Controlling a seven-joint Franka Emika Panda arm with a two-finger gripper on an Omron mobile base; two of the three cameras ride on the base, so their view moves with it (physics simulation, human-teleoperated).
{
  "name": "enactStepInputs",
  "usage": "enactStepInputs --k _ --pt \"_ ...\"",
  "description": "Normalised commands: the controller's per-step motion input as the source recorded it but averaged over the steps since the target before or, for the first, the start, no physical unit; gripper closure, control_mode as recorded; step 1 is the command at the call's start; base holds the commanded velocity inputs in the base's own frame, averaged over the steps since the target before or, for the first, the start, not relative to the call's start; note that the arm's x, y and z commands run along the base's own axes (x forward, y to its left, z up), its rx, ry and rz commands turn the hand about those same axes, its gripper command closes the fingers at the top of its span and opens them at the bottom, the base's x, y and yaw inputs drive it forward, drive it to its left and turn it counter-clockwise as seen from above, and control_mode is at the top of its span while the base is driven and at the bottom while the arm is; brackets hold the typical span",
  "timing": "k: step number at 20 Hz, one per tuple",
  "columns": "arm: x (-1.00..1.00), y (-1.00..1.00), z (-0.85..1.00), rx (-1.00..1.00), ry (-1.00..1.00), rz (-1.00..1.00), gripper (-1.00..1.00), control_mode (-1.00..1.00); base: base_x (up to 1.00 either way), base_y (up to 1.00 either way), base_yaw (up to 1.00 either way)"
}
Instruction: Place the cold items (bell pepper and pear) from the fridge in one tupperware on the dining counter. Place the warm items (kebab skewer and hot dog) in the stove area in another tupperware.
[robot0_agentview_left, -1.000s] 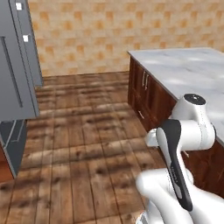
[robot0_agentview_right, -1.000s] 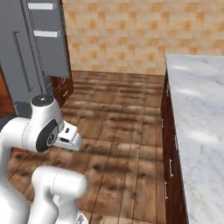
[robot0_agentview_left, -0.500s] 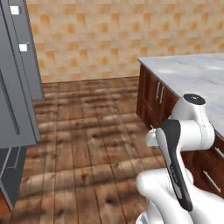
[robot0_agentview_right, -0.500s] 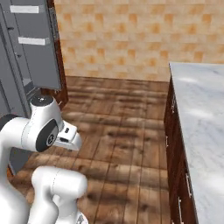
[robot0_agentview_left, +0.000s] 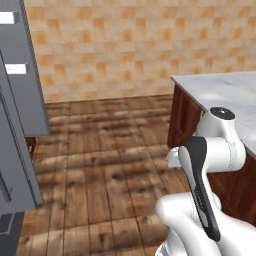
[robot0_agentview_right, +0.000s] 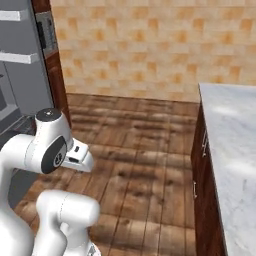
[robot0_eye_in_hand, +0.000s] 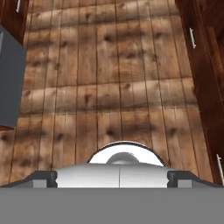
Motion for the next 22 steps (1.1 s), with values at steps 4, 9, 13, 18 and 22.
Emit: enactStepInputs --k 4,9,13,18,22 --pt "0.0 0.0 0.0 0.0 0.0 0.0 -1.0 1.0 1.0 -0.12 0.24" --pt "0.0 0.0 0.0 0.0 0.0 0.0 -1.0 1.0 1.0 -0.46 0.61" --pt "0.0 0.0 0.0 0.0 0.0 0.0 -1.0 1.0 0.74 -0.17 0.93" --pt "0.0 0.0 0.0 0.0 0.0 0.0 -1.0 1.0 0.51 -0.14 0.98" --pt "0.0 0.0 0.0 0.0 0.0 0.0 -1.0 1.0 0.34 -0.39 0.91"
